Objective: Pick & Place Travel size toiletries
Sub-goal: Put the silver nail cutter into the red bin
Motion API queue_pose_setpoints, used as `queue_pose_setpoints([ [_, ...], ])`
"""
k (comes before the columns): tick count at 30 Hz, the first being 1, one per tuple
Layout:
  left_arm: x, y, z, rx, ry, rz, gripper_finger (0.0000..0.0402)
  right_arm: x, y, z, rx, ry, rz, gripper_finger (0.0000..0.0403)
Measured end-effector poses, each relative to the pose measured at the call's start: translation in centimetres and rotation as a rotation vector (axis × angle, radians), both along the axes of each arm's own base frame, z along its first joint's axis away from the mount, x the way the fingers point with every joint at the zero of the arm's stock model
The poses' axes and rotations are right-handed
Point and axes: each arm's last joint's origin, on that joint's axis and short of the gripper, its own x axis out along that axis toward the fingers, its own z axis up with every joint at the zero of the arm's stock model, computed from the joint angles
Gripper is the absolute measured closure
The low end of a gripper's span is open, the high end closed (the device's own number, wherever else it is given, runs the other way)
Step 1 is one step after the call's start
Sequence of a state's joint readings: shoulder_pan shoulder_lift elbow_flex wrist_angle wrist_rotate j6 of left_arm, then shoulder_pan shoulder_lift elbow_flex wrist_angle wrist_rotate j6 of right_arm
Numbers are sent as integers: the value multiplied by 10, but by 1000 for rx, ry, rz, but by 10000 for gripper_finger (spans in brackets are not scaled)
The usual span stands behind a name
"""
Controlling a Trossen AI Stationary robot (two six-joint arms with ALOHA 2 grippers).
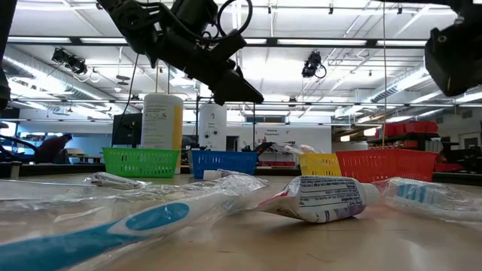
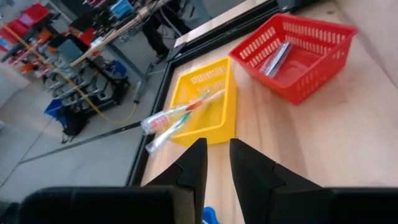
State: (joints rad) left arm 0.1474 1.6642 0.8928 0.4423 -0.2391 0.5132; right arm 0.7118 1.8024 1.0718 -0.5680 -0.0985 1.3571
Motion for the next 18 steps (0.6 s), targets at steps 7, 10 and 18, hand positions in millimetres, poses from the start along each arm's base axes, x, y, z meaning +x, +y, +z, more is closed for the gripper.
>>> queue_pose_setpoints([
  [7,0,3,0,14,3,-15,325,3,2,-8,-47,-37,-22,281],
  [10,0,3,0,10,2,-13,325,3,5,-14,-77,-49,49,282],
  [18,-1,3,-1,-11,4,-7,325,2,4,-21,-122,-40,124,331],
])
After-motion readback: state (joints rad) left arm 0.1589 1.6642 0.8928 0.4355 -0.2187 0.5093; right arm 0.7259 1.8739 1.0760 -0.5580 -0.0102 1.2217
